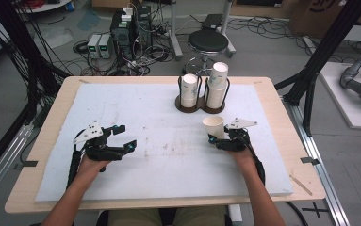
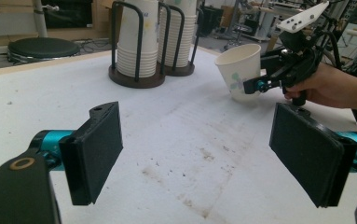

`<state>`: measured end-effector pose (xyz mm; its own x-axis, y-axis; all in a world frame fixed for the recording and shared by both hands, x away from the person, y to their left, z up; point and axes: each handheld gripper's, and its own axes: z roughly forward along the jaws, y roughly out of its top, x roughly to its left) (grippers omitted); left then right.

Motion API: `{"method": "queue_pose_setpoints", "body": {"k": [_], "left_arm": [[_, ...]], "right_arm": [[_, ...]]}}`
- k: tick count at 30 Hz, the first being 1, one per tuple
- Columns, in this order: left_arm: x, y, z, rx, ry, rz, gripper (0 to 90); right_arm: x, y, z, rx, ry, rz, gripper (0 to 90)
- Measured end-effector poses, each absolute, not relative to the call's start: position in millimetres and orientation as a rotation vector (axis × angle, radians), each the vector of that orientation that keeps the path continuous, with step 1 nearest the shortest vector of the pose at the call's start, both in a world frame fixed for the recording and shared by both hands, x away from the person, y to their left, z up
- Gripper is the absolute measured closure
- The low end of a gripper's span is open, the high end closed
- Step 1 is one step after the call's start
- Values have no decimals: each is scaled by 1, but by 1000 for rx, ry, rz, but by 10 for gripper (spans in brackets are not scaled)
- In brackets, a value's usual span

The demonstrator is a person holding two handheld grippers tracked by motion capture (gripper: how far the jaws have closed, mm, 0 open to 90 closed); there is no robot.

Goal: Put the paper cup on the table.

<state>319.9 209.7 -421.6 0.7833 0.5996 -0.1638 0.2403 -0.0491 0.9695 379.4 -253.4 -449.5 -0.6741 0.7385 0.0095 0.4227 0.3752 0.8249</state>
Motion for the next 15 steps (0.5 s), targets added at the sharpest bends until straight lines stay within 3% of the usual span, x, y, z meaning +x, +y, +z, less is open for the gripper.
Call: {"method": "queue_pose_setpoints", "body": {"k": [15], "left_arm": [[321,212,-422,1629,703,336,172]], "right_arm": [[370,-270,-451,1036,2360,1184,333]]}}
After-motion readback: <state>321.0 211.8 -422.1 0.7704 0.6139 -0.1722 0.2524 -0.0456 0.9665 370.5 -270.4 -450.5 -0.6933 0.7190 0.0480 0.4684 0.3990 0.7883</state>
